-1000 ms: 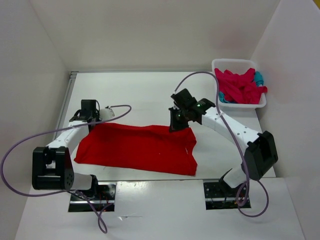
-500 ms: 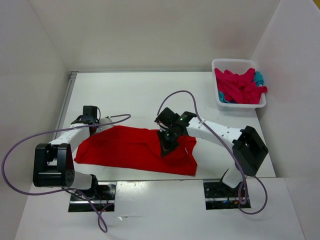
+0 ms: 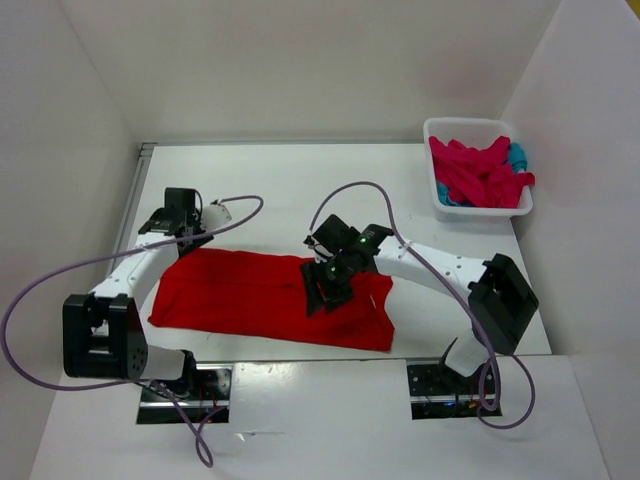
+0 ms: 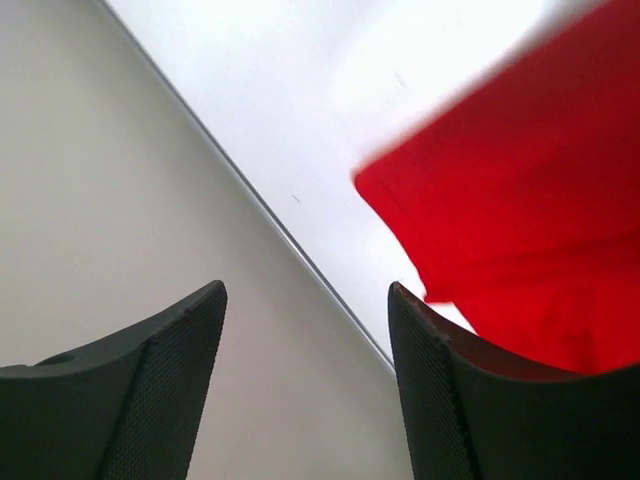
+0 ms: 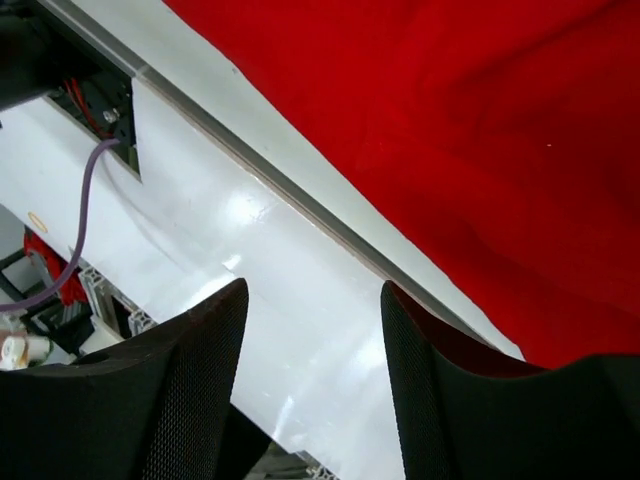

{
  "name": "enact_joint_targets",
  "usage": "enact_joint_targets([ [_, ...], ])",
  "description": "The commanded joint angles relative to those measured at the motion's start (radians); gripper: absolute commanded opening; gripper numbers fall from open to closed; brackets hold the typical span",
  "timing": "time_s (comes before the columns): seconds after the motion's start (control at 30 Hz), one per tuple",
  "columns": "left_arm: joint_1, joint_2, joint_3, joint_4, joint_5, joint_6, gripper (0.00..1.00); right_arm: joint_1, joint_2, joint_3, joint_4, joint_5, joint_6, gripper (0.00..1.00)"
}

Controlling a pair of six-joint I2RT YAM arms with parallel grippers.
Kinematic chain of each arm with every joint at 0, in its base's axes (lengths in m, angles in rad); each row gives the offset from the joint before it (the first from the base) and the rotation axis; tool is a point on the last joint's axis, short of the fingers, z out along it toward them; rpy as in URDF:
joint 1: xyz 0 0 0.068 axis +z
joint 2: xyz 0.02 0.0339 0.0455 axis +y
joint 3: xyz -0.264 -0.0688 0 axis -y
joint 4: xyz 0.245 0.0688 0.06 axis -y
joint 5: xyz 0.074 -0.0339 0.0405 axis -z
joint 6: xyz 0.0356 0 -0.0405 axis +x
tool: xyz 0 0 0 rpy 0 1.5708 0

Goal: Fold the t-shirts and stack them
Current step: Fold the other side of the tshirt into a rectangle

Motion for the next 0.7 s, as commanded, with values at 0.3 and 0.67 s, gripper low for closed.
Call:
enact_joint_targets([
  [0.3,-0.274,-0.378,-0.023,-0.020,0.391,0.155,0.72,-0.331,-0.430,-0.193,-0.113,0.337,0.267,0.58],
  [0.67,-0.791,-0.667,-0.334,0.191,0.795,0.460,0.61,-0.341,-0.326,-0.252,0.039,0.308,0.268,0.58],
])
